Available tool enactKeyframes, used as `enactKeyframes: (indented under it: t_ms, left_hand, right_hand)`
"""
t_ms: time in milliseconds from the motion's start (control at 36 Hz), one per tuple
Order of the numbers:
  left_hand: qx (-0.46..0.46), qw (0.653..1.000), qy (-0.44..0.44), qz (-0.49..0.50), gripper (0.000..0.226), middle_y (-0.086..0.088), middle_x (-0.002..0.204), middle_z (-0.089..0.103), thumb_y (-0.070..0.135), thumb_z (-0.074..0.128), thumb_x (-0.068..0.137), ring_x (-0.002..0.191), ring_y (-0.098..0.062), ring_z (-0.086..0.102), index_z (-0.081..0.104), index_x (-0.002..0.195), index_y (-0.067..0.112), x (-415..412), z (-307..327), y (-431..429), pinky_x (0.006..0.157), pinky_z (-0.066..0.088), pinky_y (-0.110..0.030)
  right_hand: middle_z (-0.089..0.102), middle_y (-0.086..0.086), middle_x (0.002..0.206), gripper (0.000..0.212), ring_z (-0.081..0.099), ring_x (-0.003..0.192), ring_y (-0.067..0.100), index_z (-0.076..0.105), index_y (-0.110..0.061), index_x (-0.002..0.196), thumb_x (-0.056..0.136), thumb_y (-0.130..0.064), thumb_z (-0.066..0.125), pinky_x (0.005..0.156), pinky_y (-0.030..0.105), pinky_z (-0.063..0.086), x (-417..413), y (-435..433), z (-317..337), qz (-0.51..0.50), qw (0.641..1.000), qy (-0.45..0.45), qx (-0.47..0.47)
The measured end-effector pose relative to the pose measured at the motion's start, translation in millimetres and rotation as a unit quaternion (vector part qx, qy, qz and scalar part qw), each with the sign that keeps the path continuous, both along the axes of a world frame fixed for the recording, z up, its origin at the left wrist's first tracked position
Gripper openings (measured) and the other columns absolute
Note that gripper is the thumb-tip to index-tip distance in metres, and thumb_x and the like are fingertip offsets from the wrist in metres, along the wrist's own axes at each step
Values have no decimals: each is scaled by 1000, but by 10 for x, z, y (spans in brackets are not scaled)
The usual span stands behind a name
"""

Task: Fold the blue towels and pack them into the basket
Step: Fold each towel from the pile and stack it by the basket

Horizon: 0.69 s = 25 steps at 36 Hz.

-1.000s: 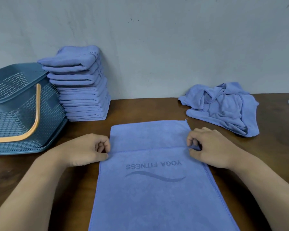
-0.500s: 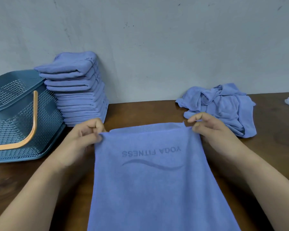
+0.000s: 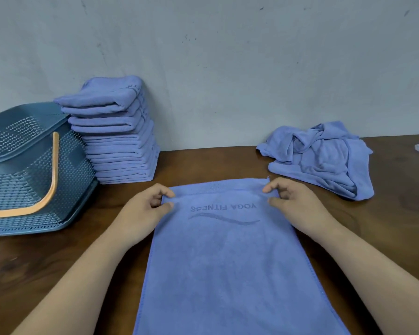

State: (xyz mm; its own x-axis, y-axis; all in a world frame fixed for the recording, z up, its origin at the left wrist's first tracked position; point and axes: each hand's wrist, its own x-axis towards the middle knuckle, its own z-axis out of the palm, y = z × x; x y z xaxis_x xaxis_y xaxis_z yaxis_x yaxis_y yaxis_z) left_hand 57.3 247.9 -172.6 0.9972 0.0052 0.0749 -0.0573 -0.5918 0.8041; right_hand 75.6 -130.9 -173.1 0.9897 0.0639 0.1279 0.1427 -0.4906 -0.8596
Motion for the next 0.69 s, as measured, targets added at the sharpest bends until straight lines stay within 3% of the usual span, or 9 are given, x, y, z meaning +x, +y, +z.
enactKeyframes:
  t_ms: [56,167,278,333,444,472,528,611,694]
  left_hand:
    - [20,1000,-4,-5,17,23,102,73,34,76,96,93,3,67,73,109,44,-5,-17,-21,81,46,-24]
    - [61,998,-23,-12,24,27,109,68,29,81,93,94,0,65,73,99,51,-6,-39,-36,86,50,-25]
    - [59,997,39,-38,25,12,101,75,28,84,91,92,-11,73,75,105,47,9,11,60,89,61,-42]
    - [57,996,54,-50,26,10,101,77,30,85,90,92,-11,75,76,107,47,10,35,97,89,61,-41]
    - [41,998,11,-46,19,16,68,61,32,77,97,62,-3,56,75,106,49,13,24,76,69,43,-29]
    - [20,999,-5,-39,17,13,68,61,32,75,99,64,-6,56,76,106,48,6,32,57,71,43,-28]
    - [-52,997,-46,-33,16,14,91,76,28,73,101,88,-8,70,80,106,41,-32,70,15,87,50,-28]
    - [-153,980,-124,-5,13,9,110,79,23,70,103,106,-7,71,81,106,29,-61,153,-59,94,48,-29]
    - [-83,985,-140,56,15,15,110,76,27,66,105,102,-7,68,77,113,33,9,108,-84,88,46,-23]
  right_hand:
    - [43,-10,57,29,35,54,10,74,-31,91,93,-3,68,53,20,29,-7,1,1,-4,999,-10,-31]
    - [45,-16,51,33,40,49,6,79,-34,88,91,-3,68,50,15,33,-42,-9,46,-2,997,-9,-79]
    - [41,-15,53,36,39,51,7,79,-39,89,89,-4,70,52,17,33,-70,-98,87,13,995,6,-98]
    - [42,-14,55,36,39,53,7,79,-41,90,89,-6,71,53,18,33,-88,-135,86,23,994,11,-102]
    - [48,-9,56,31,41,52,10,79,-36,95,97,-8,67,53,17,36,-103,-98,68,12,998,-7,-57]
    - [60,0,64,32,50,58,19,80,-35,97,100,-7,65,59,24,46,-107,-77,68,8,999,-15,-37]
    - [76,9,90,36,64,76,33,81,-35,97,102,-6,60,75,38,55,-122,-40,89,-9,999,-40,16]
    - [79,-11,102,38,71,90,19,81,-35,96,104,-7,57,81,29,49,-67,27,163,-61,990,-89,89]
    - [76,-19,108,31,69,98,7,78,-34,110,104,-12,57,85,16,47,66,135,153,-79,991,-104,41]
